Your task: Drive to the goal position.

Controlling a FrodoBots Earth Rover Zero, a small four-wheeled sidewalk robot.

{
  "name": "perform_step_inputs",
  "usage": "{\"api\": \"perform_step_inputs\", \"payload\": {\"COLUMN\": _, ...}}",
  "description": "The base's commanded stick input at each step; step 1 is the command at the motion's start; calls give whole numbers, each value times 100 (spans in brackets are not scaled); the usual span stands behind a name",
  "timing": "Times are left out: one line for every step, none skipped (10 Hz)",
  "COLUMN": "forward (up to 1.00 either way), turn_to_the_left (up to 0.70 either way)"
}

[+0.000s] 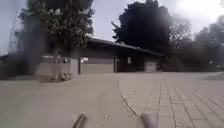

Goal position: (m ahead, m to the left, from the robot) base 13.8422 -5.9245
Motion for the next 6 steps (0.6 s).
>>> {"api": "perform_step_inputs", "payload": {"forward": 70, "turn_to_the_left": -25}}
{"api": "perform_step_inputs", "payload": {"forward": 70, "turn_to_the_left": -25}}
{"api": "perform_step_inputs", "payload": {"forward": 70, "turn_to_the_left": -25}}
{"api": "perform_step_inputs", "payload": {"forward": 70, "turn_to_the_left": -25}}
{"api": "perform_step_inputs", "payload": {"forward": 70, "turn_to_the_left": -25}}
{"api": "perform_step_inputs", "payload": {"forward": 70, "turn_to_the_left": -25}}
